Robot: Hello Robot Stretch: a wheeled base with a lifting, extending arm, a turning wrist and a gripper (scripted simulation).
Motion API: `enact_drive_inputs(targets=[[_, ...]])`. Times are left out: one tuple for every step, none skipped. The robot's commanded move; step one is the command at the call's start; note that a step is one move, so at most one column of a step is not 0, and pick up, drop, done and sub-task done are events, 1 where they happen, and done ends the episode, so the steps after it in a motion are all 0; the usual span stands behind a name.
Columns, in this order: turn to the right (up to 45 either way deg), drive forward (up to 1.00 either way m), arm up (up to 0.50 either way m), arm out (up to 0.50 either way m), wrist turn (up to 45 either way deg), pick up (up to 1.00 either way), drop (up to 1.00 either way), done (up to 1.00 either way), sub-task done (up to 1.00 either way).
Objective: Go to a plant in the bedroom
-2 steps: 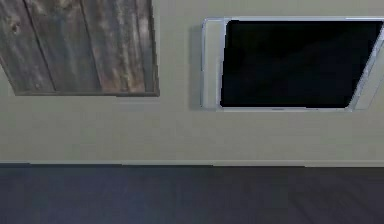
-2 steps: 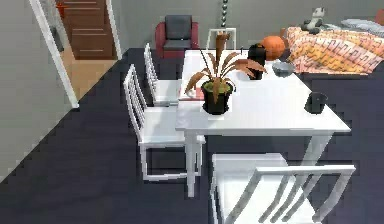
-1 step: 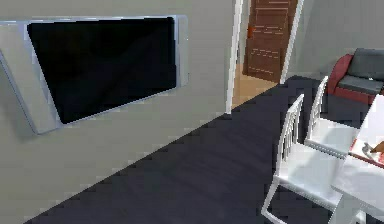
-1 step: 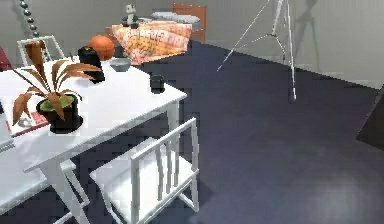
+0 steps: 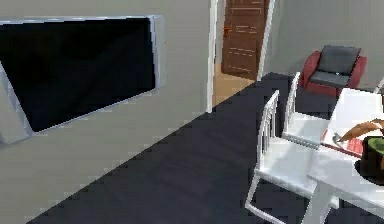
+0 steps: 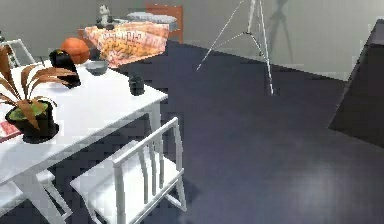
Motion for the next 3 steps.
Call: enact_drive_inputs(targets=[[0.0, 1.0, 0.0, 0.0, 0.0, 0.0, 0.0, 0.0, 0.0], [6.0, 0.0, 0.0, 0.0, 0.0, 0.0, 0.0, 0.0, 0.0], [0.0, 0.55, 0.0, 0.0, 0.0, 0.0, 0.0, 0.0, 0.0]])
